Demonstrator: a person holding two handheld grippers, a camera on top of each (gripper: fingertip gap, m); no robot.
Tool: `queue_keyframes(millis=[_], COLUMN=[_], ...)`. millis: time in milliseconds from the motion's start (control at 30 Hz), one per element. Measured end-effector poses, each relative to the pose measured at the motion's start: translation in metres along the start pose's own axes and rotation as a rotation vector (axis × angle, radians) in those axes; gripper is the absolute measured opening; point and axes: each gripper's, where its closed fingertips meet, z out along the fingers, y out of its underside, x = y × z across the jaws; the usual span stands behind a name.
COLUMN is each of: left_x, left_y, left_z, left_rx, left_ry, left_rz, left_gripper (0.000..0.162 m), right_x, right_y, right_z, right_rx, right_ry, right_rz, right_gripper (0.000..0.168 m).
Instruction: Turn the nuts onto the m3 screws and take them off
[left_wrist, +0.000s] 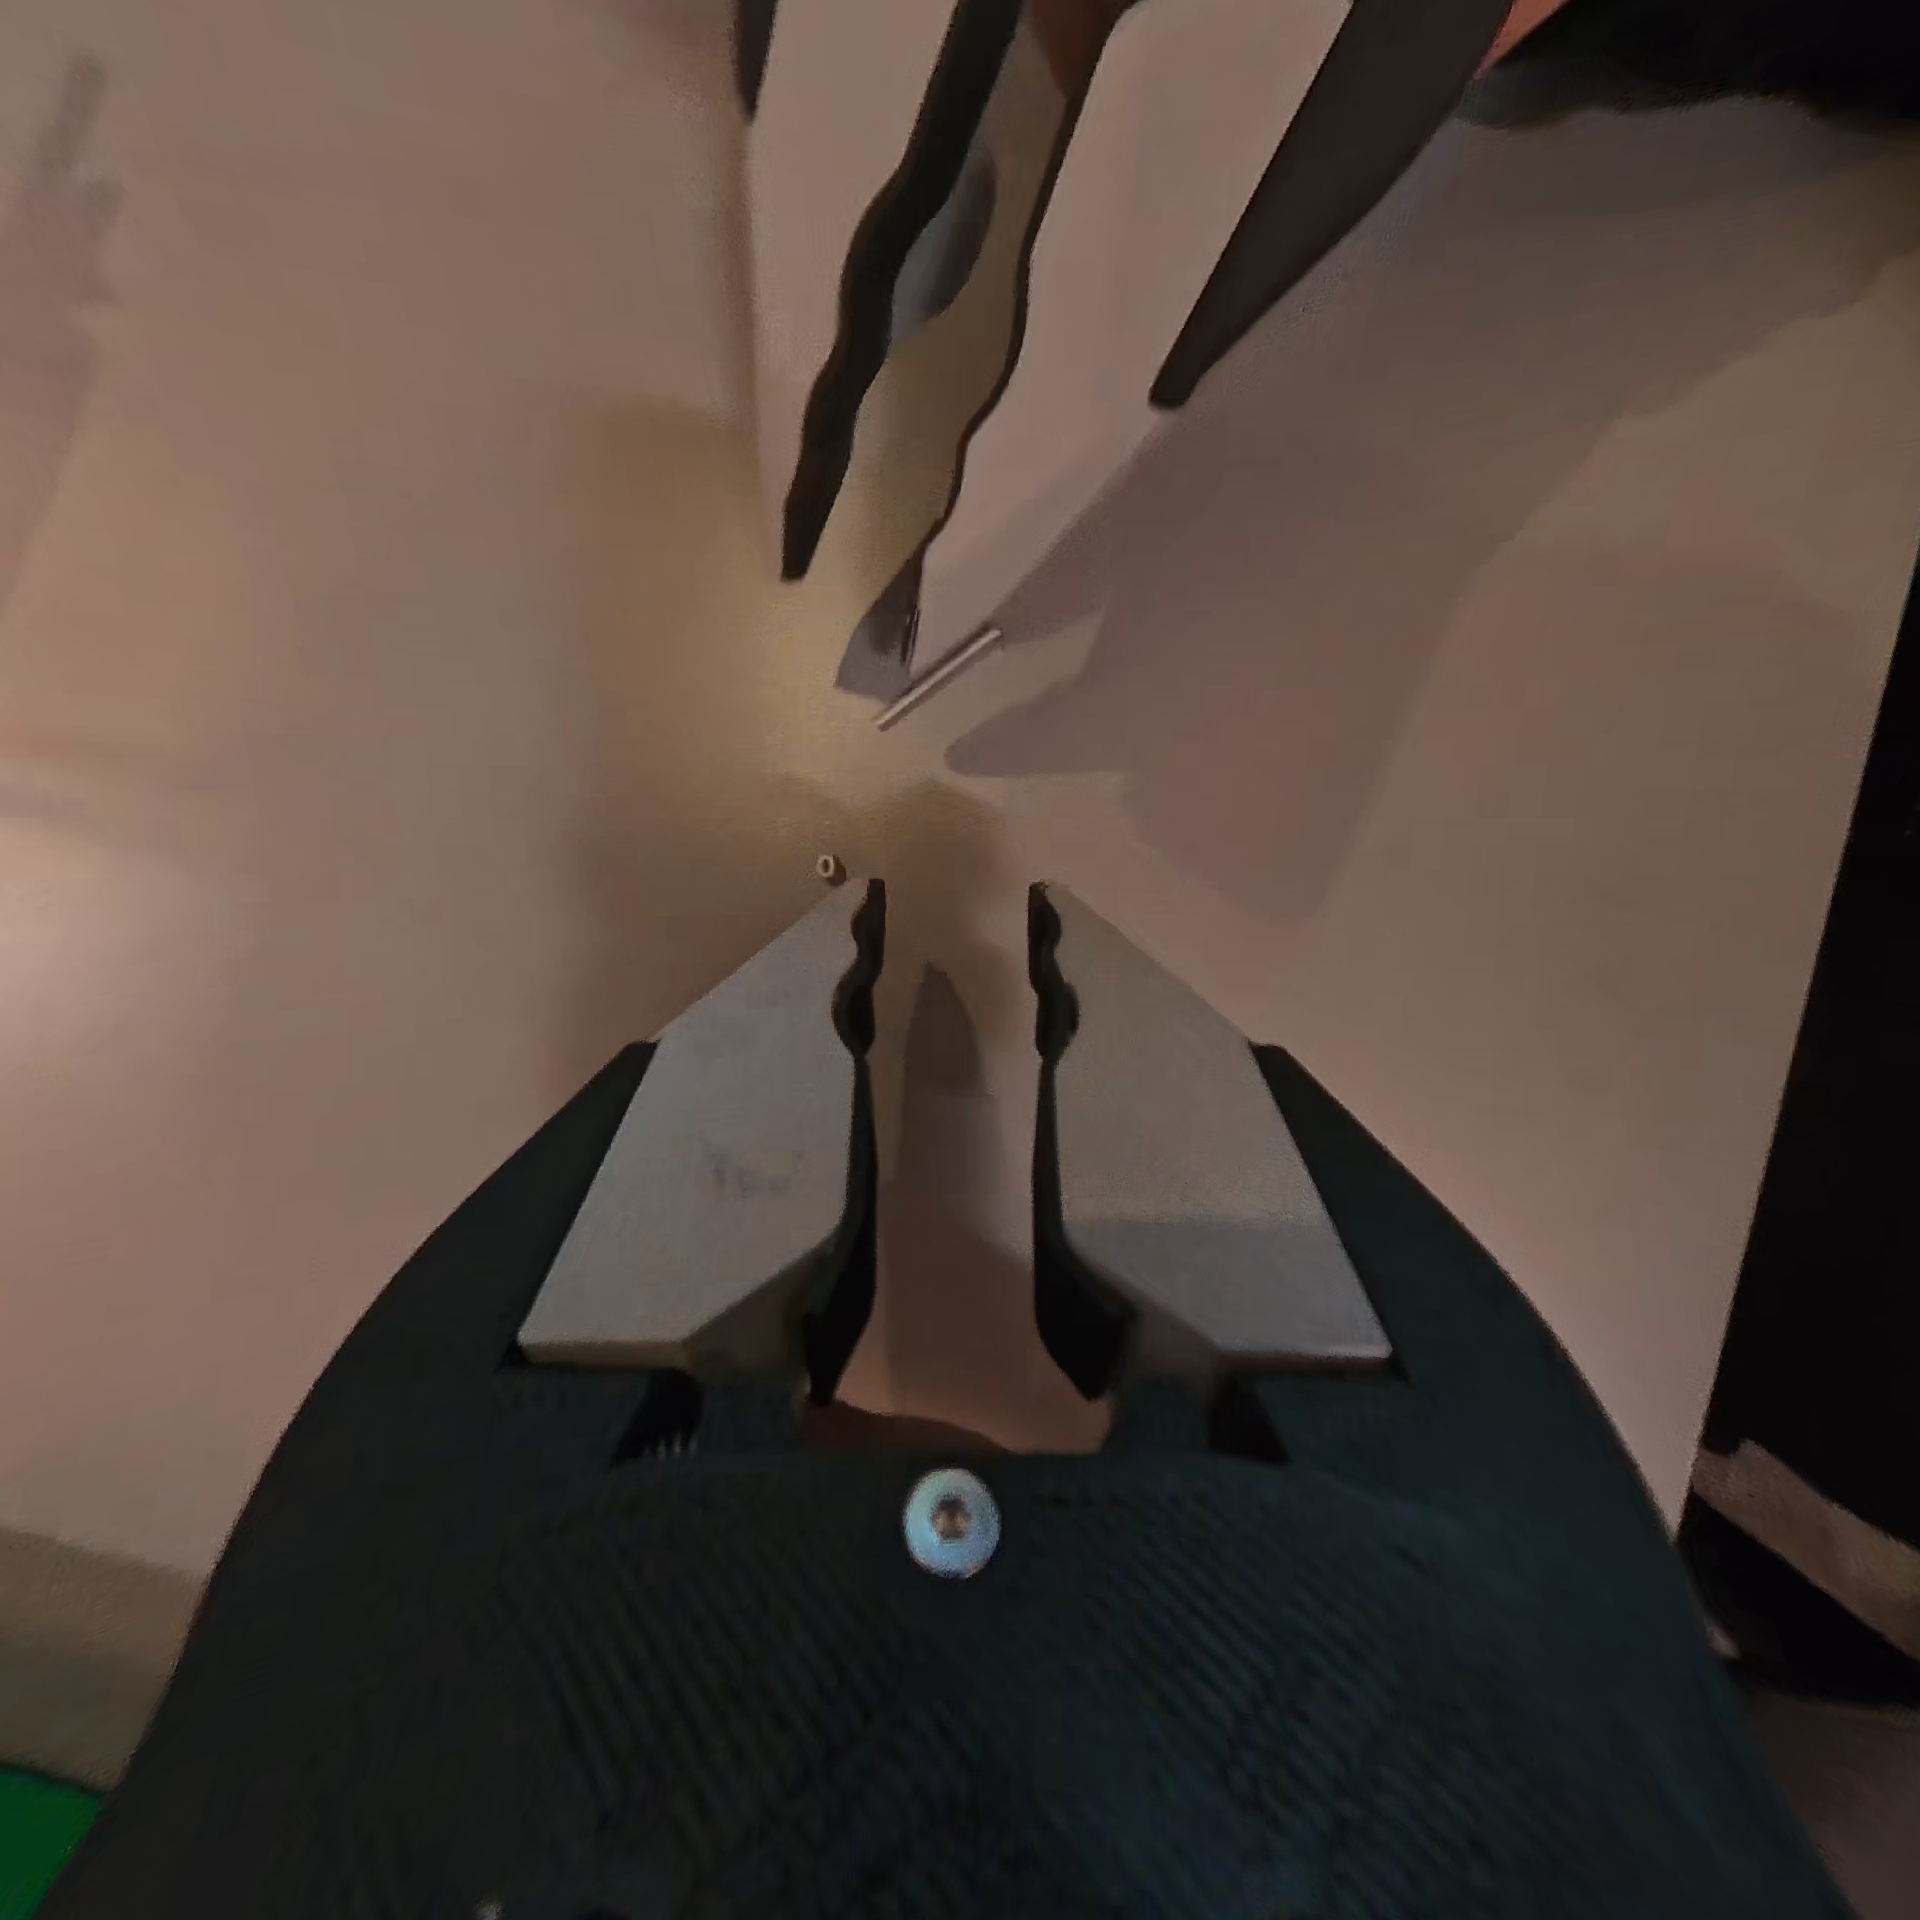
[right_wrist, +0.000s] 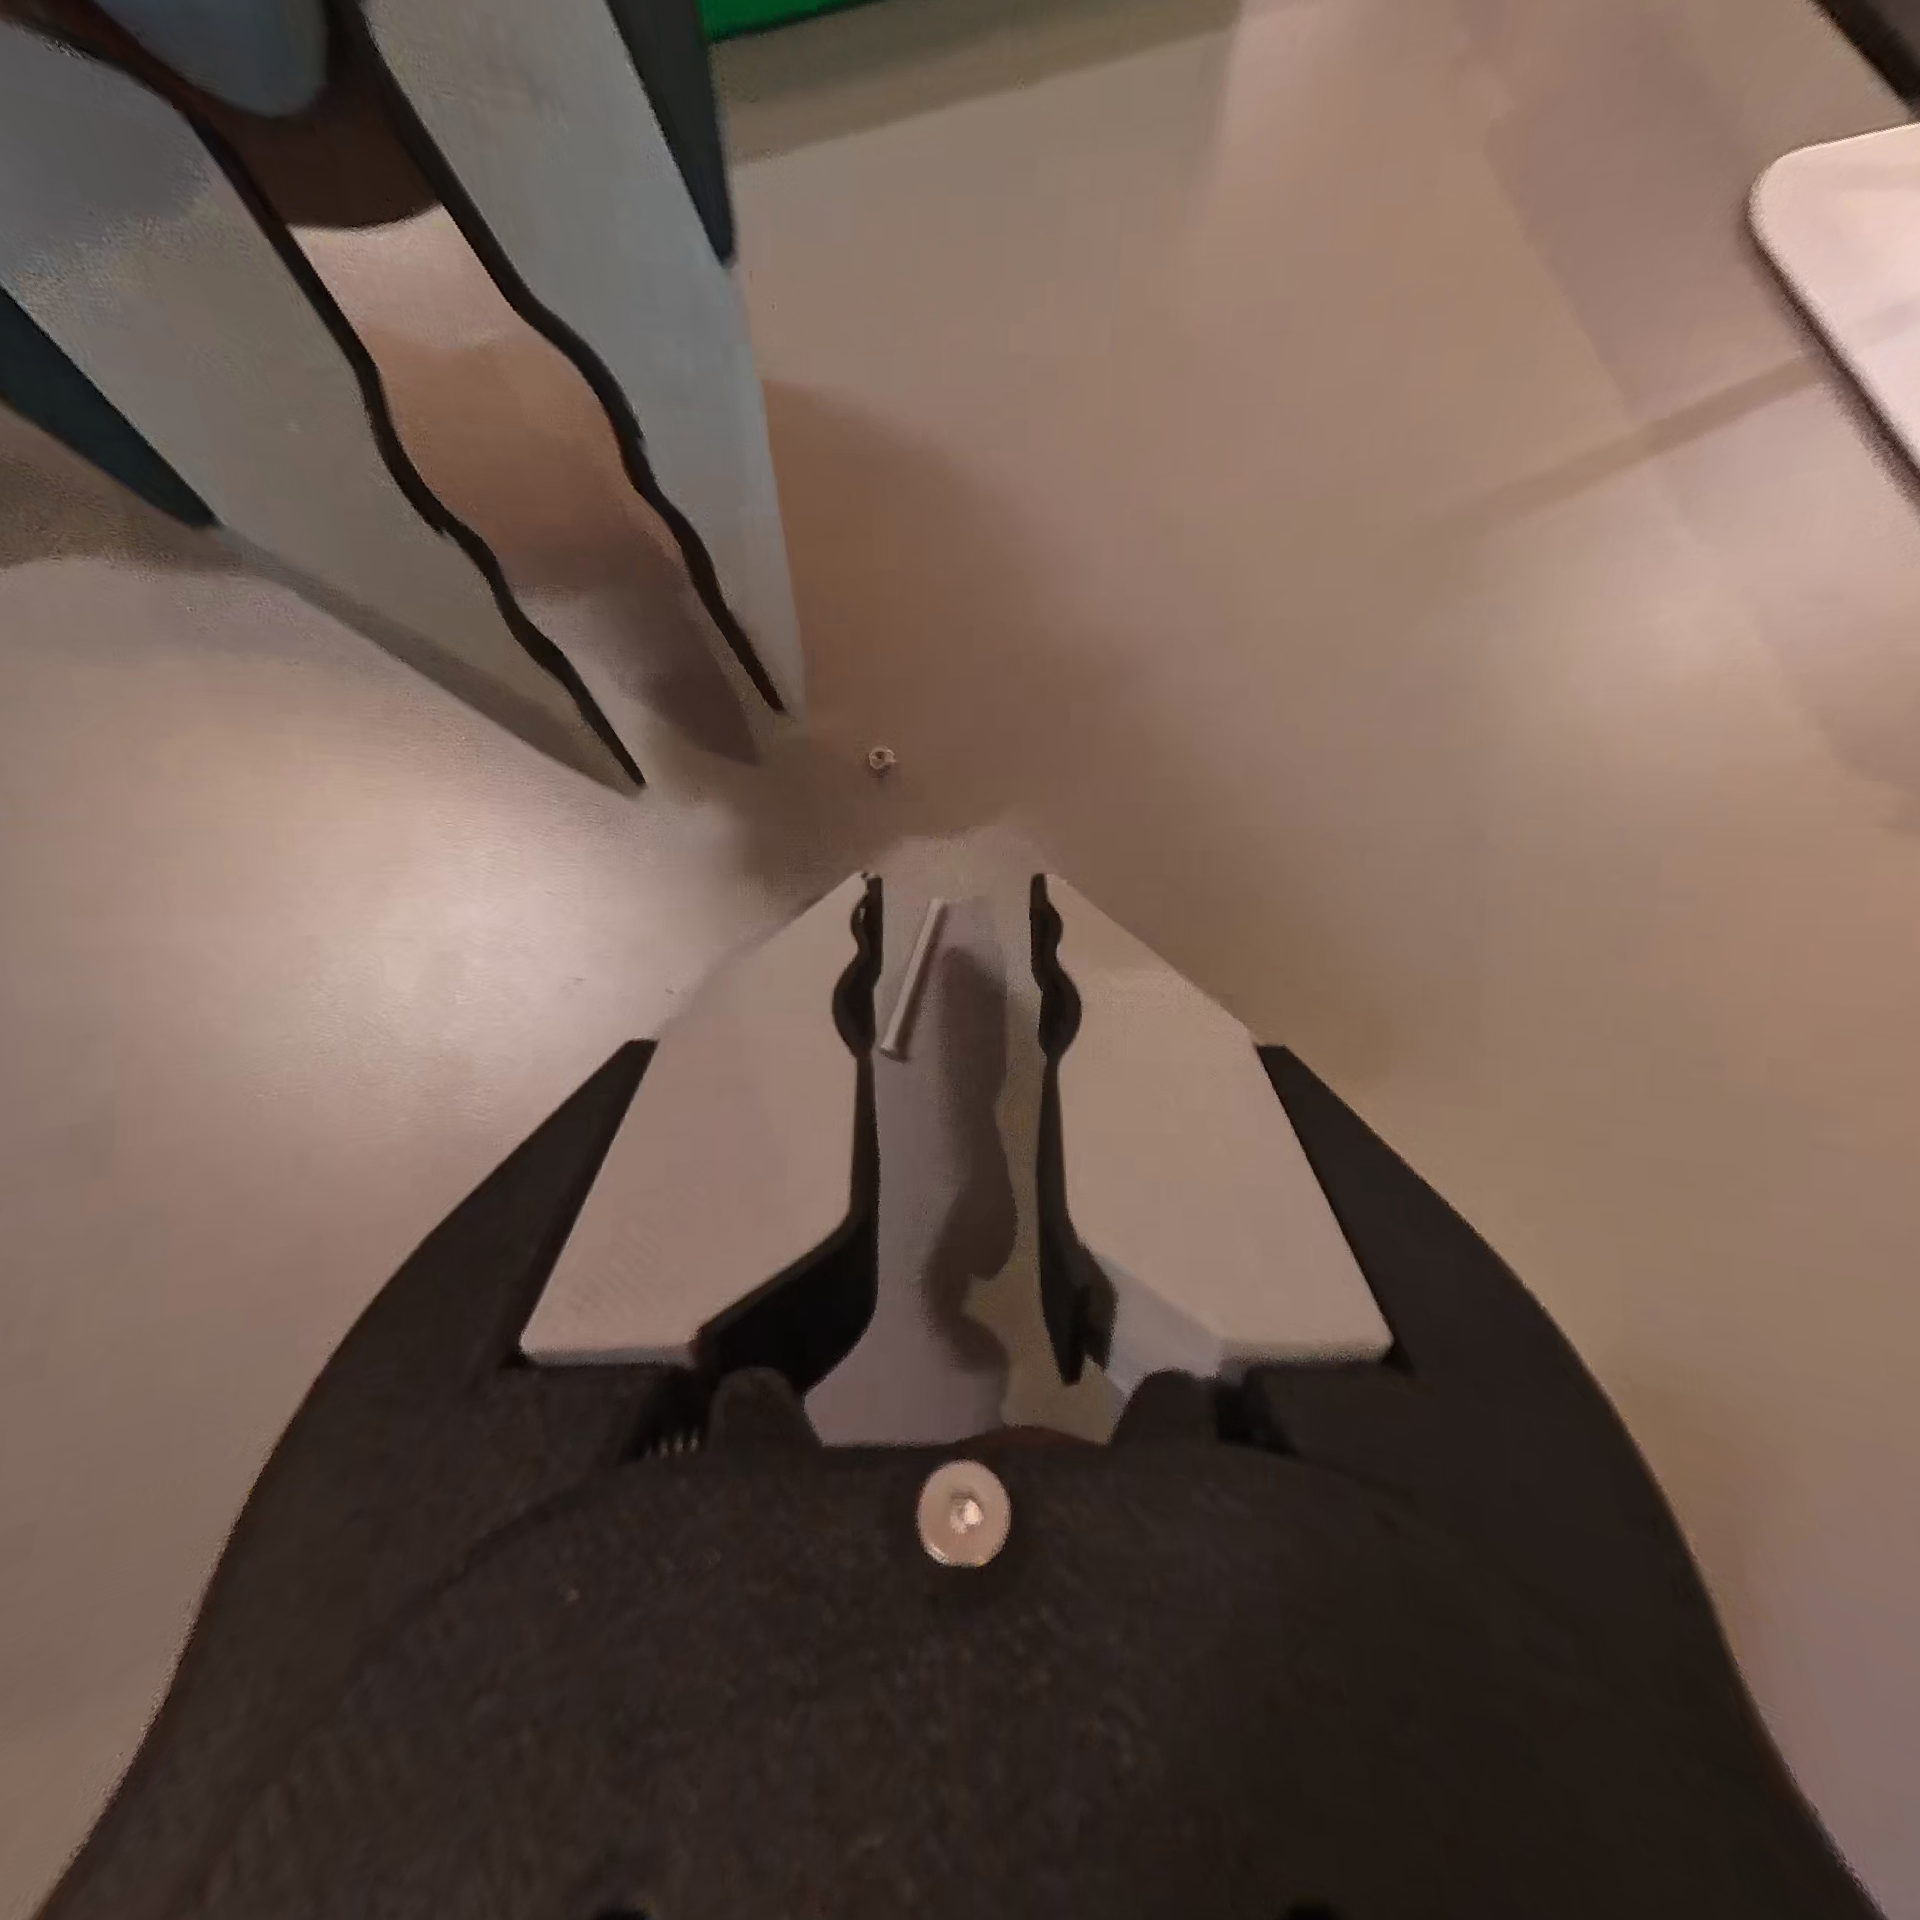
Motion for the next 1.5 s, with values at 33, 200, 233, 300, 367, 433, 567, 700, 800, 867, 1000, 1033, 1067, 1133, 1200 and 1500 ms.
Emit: queue_keyframes(millis=[33, 200, 233, 300, 367, 433, 567, 700, 800, 867, 1000, 1033, 1067, 1133, 1200, 1500], left_x=[-0.003, -0.025, -0.03, -0.038, -0.048, -0.06, -0.064, -0.06, -0.057, -0.057, -0.044, -0.04, -0.036, -0.027, -0.022, -0.006], left_y=[0.0, 0.001, -0.001, -0.009, -0.017, -0.024, -0.029, -0.036, -0.035, -0.03, -0.036, -0.039, -0.042, -0.049, -0.056, -0.074], left_z=[-0.004, -0.008, -0.007, -0.007, -0.011, -0.019, -0.026, -0.037, -0.037, -0.031, -0.023, -0.022, -0.021, -0.022, -0.026, -0.056], left_rx=[0.026, 0.153, 0.193, 0.302, 0.417, 0.523, 0.61, 0.668, 0.676, 0.649, 0.641, 0.65, 0.662, 0.691, 0.74, 0.942], left_ry=[-0.009, -0.086, -0.094, -0.069, -0.044, -0.055, -0.056, -0.07, -0.028, -0.022, 0.026, 0.037, 0.054, 0.091, 0.119, 0.299], left_rz=[-0.02, -0.14, -0.172, -0.245, -0.317, -0.358, -0.371, -0.341, -0.362, -0.369, -0.348, -0.341, -0.332, -0.317, -0.317, -0.339], left_gripper=[0.025, 0.028, 0.032, 0.033, 0.033, 0.033, 0.032, 0.027, 0.027, 0.027, 0.026, 0.024, 0.022, 0.017, 0.01, 0.005], right_x=[0.006, 0.011, 0.008, 0.003, -0.002, -0.005, -0.004, -0.004, 0.001, -0.001, -0.002, -0.003, -0.005, -0.007, -0.011, -0.021], right_y=[0.001, 0.005, 0.008, 0.014, 0.022, 0.029, 0.026, 0.025, 0.021, 0.01, -0.021, -0.028, -0.035, -0.047, -0.056, -0.07], right_z=[-0.004, -0.018, -0.016, -0.011, -0.003, 0.004, 0.007, 0.009, 0.01, 0.004, -0.019, -0.026, -0.033, -0.046, -0.055, -0.071], right_rx=[0.005, 0.004, -0.016, -0.059, -0.114, -0.166, -0.163, -0.147, -0.106, -0.03, 0.167, 0.217, 0.265, 0.351, 0.409, 0.507], right_ry=[0.017, -0.031, -0.047, -0.057, -0.052, -0.041, -0.007, -0.004, -0.007, -0.058, -0.138, -0.159, -0.182, -0.214, -0.241, -0.265], right_rz=[0.003, 0.061, 0.067, 0.062, 0.044, 0.022, -0.015, -0.041, -0.016, 0.032, 0.117, 0.131, 0.143, 0.154, 0.144, 0.072], right_gripper=[0.025, 0.021, 0.021, 0.021, 0.019, 0.017, 0.0, 0.0, 0.0, 0.0, 0.0, 0.0, 0.0, 0.0, 0.0, 0.0])
